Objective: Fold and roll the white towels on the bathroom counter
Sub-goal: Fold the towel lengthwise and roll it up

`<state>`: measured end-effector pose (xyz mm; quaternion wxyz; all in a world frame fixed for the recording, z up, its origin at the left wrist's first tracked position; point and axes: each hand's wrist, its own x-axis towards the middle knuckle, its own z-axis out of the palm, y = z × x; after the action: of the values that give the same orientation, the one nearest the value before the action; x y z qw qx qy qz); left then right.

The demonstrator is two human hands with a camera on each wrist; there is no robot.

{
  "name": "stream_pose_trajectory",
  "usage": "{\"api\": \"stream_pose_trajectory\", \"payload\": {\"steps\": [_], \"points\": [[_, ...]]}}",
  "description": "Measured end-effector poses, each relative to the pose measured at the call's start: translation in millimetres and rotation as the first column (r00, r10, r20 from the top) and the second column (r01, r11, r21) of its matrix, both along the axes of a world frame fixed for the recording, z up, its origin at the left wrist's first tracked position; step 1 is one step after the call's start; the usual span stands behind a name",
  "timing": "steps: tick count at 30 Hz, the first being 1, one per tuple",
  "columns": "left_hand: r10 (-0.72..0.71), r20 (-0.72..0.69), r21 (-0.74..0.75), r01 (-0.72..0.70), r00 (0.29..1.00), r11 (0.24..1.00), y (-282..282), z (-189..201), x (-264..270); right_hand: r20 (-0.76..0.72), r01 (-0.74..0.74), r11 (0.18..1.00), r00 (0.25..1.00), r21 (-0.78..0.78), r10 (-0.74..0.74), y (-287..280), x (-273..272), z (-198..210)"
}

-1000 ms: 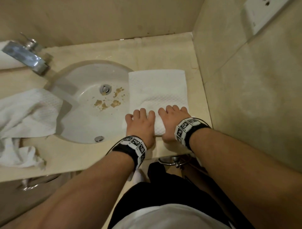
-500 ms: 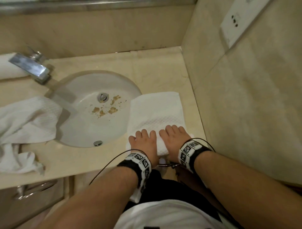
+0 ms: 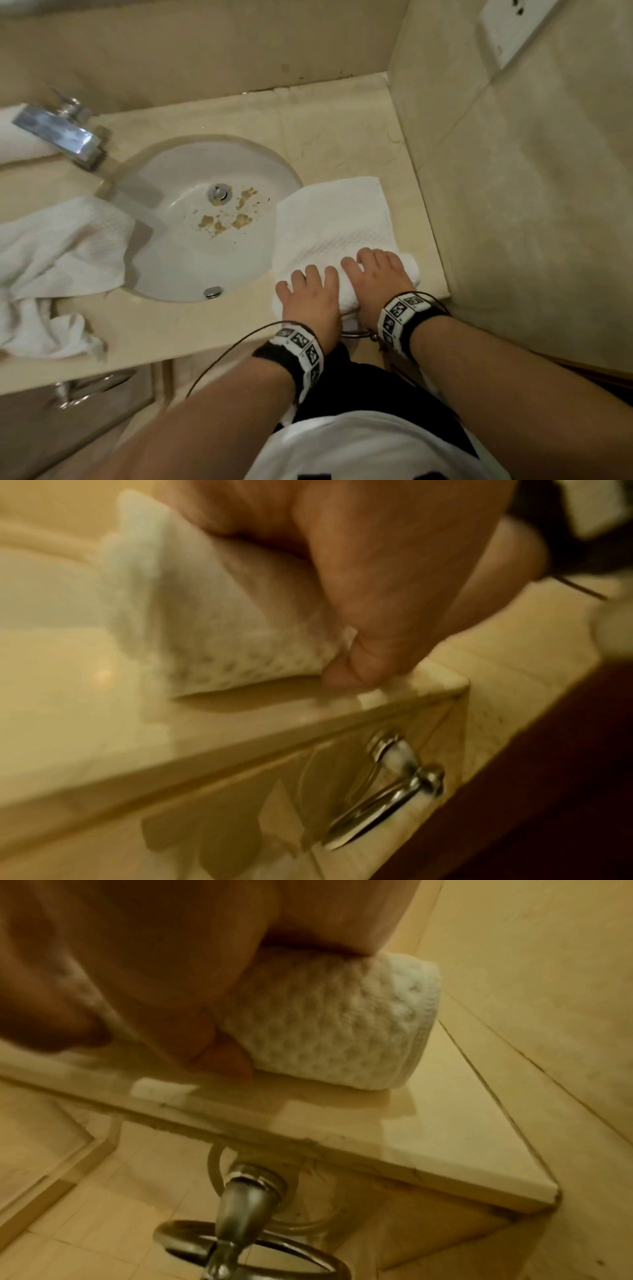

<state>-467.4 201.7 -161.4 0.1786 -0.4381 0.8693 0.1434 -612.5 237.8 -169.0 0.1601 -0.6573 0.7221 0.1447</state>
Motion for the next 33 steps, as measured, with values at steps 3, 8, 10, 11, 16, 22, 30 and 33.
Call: {"api": "stream_pose_trajectory", "payload": {"steps": [3,8,10,11,16,22,30,33], "points": [[-0.085,0.034,-0.076,0.088,0.996,0.993,-2,-4,9,-0.007,0.018,0.998,1.0,0.064,-0.018,-13,1,5],[-0.044,0.028,0.054,0.043,0.999,0.998,-37,2,-7,0.055,-0.02,0.985,0.998,0.17,0.011,-43,-12,10],[-0.058,0.017,0.088,0.056,0.998,0.995,-53,0,-9,0.093,-0.047,0.974,0.995,0.223,0.026,-57,-19,10],[-0.07,0.018,0.101,0.068,0.997,0.993,-60,0,-10,0.108,-0.059,0.969,0.994,0.24,0.034,-62,-22,10],[-0.104,0.124,0.243,0.071,0.987,0.967,-92,-3,-23,0.149,-0.054,0.965,0.989,0.258,0.015,-74,-30,13],[-0.093,0.124,0.241,0.06,0.988,0.969,-93,-6,-24,0.101,-0.111,0.993,0.989,0.038,0.107,-53,-23,23],[-0.071,0.073,0.169,0.058,0.995,0.984,-82,-3,-17,0.038,-0.065,0.995,0.997,-0.073,0.068,-24,-21,11],[-0.048,-0.012,0.035,0.049,0.999,0.998,-58,-2,-7,-0.006,-0.052,0.998,0.999,-0.018,0.052,-20,-14,14]]}}
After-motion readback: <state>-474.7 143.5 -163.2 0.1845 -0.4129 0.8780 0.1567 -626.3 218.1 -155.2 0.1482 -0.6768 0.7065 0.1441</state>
